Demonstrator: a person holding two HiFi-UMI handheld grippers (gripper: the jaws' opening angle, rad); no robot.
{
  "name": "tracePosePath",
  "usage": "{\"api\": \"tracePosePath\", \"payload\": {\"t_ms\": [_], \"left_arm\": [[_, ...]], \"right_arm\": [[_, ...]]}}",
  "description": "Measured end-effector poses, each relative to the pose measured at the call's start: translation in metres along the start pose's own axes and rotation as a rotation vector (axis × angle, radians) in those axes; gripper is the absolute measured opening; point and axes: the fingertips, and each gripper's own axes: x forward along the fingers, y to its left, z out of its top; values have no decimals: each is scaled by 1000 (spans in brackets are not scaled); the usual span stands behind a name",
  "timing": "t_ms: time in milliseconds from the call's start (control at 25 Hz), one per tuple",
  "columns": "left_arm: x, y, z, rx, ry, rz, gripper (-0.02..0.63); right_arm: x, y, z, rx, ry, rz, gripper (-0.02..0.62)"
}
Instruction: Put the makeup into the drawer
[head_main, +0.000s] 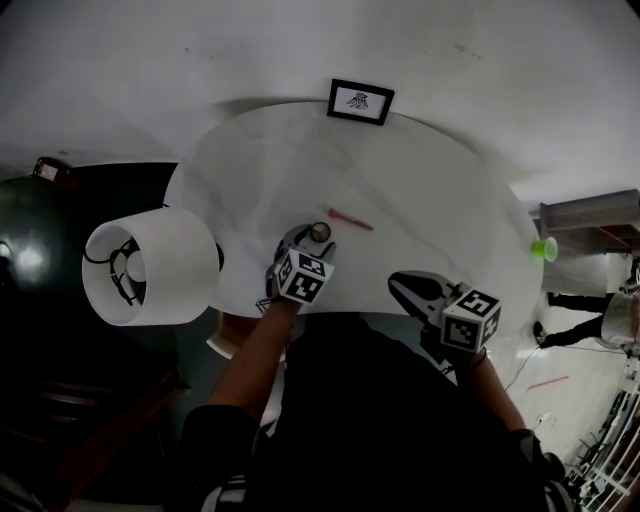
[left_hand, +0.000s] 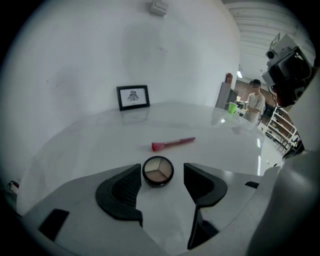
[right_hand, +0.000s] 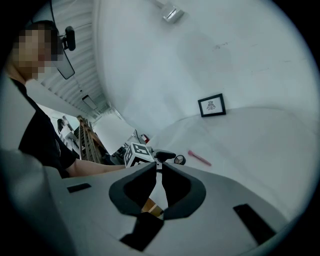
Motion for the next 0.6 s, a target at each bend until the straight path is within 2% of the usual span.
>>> {"api": "tracePosePath", "payload": {"t_ms": [440, 600], "left_arm": [[11, -2, -12, 29, 57, 43, 255], [9, -7, -13, 18, 52, 53, 216]], "right_arm": [[-17, -2, -14, 30, -10, -24, 17], [-21, -3, -16, 33, -10, -15, 17]]}}
